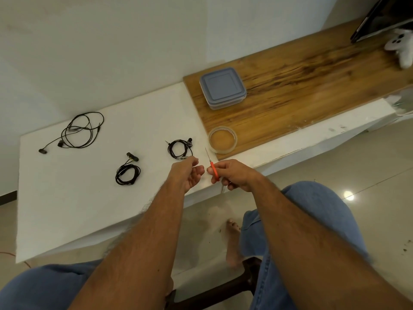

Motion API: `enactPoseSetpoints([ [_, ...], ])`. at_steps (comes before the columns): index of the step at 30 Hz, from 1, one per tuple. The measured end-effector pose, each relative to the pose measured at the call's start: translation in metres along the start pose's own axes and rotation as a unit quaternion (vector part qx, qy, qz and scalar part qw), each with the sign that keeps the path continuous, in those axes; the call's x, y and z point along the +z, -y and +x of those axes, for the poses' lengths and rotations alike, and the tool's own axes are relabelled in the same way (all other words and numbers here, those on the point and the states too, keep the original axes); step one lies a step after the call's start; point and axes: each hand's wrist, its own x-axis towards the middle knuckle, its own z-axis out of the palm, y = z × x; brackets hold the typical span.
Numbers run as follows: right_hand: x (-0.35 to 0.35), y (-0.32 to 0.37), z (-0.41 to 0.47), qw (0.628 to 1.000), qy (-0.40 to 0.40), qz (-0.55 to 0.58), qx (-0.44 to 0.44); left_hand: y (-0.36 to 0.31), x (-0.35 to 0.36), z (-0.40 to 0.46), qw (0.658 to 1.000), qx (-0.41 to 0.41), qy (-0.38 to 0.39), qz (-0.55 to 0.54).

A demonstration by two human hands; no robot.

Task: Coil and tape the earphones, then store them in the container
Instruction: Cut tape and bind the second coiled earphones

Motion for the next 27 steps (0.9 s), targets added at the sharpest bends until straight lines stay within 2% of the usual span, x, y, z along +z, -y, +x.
enactPoseSetpoints([
  [7,-0.003,0.003,-0.003,0.997,-0.045,-0.049,-0.035,0.003,0.010,0.002,0.999,0.036,-0.008,0.001],
  [13,-0.012,0.014,-0.007,0.982,-0.080,-0.159,-0.062,0.002,0.021,0.007,0.994,0.105,-0.017,0.013],
  [18,-0.022,0.030,-0.007,0.965,-0.069,-0.249,-0.039,0.001,0.032,0.008,0.987,0.155,-0.009,0.032],
  [24,-0.030,0.045,0.001,0.929,-0.072,-0.363,-0.001,0.002,0.039,0.009,0.986,0.164,0.007,0.028],
  [27,-0.033,0.057,0.001,0.896,-0.082,-0.436,0.018,0.001,0.038,0.010,0.987,0.160,0.013,0.017],
])
